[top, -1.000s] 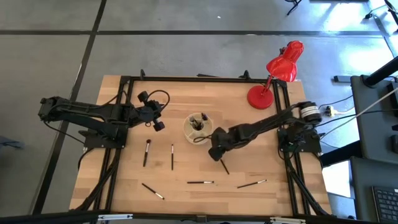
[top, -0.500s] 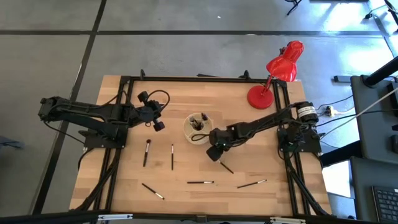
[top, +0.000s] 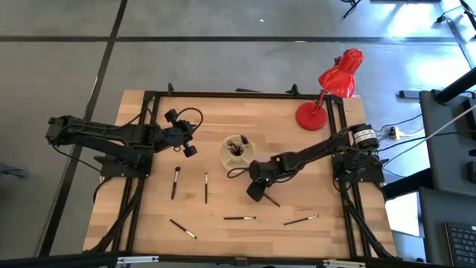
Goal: Put items in baskets/containers
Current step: Put the eyeshadow brush into the white organizer, then put the powder brush into the white organizer
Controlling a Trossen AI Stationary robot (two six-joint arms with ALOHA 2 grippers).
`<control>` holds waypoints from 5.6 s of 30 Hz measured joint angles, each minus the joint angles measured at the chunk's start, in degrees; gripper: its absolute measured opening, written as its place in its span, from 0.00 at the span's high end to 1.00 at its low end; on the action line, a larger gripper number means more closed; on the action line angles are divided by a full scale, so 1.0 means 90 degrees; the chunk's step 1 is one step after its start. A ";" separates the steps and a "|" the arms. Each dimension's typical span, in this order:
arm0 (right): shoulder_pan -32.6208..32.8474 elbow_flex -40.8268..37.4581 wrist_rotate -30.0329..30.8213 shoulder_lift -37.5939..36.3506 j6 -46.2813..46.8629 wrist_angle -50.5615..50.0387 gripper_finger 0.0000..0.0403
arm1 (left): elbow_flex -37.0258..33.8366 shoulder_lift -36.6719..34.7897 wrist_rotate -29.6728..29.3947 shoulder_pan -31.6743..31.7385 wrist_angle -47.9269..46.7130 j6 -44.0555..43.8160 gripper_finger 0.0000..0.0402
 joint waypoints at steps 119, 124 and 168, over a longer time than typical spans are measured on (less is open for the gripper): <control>-0.1643 -0.0141 0.3800 -0.3318 -0.2831 -0.0112 0.68 | -0.1178 0.1318 0.3346 -0.1082 -0.1978 -0.7492 0.57; -0.1643 -0.0141 0.3800 -0.3315 -0.2832 -0.0107 0.68 | -0.1175 0.2016 0.3428 -0.1156 -0.1843 -0.7550 0.67; -0.1641 -0.0141 0.5318 -0.4335 -0.2658 -0.2536 0.68 | 0.1579 0.2722 -0.0404 -0.0780 0.5174 0.3517 0.99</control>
